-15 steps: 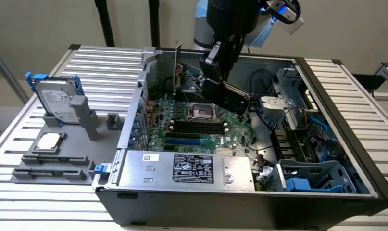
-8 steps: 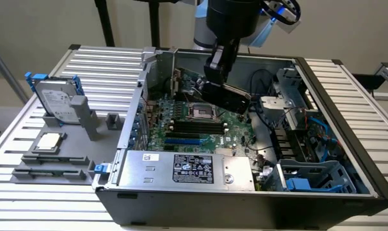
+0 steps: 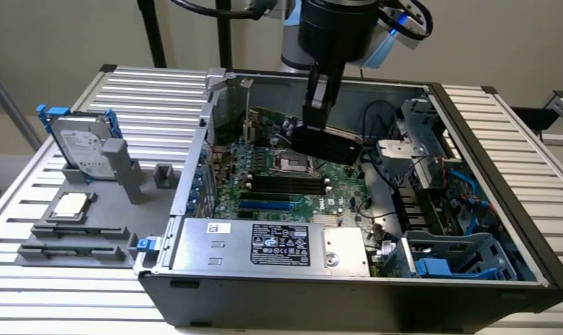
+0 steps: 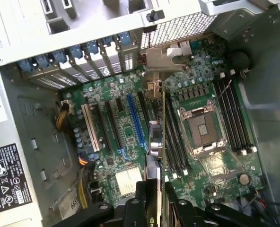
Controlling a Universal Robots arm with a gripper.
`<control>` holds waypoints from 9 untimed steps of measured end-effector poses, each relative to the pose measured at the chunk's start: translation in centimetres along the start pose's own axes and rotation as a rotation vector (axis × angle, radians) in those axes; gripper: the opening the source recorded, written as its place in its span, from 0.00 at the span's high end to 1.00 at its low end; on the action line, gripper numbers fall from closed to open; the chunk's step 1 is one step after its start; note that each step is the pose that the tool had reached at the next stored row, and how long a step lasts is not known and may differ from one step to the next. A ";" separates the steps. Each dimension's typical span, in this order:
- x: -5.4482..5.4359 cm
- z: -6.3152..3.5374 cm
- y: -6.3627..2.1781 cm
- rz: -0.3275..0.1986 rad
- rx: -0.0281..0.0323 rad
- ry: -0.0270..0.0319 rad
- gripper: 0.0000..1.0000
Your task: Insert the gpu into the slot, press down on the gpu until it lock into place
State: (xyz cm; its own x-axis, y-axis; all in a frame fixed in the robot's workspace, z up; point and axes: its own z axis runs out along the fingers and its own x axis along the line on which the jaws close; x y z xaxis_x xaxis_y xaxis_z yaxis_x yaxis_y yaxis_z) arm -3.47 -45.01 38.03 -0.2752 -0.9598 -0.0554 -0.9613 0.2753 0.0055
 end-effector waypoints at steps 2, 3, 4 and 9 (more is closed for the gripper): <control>0.0 0.22 0.00 -0.036 -0.0017 0.0001 0.74; 0.0 0.33 0.00 -0.054 -0.0026 0.0002 0.74; 0.0 0.44 0.00 -0.072 -0.0034 0.0002 0.74; 0.1 1.27 0.15 -0.146 -0.0063 0.0001 0.74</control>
State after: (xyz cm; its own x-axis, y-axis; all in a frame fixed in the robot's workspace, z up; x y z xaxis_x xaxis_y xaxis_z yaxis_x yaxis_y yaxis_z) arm -3.63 -45.01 36.76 -0.1327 -0.9896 -0.0560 -0.9911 0.1327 0.0037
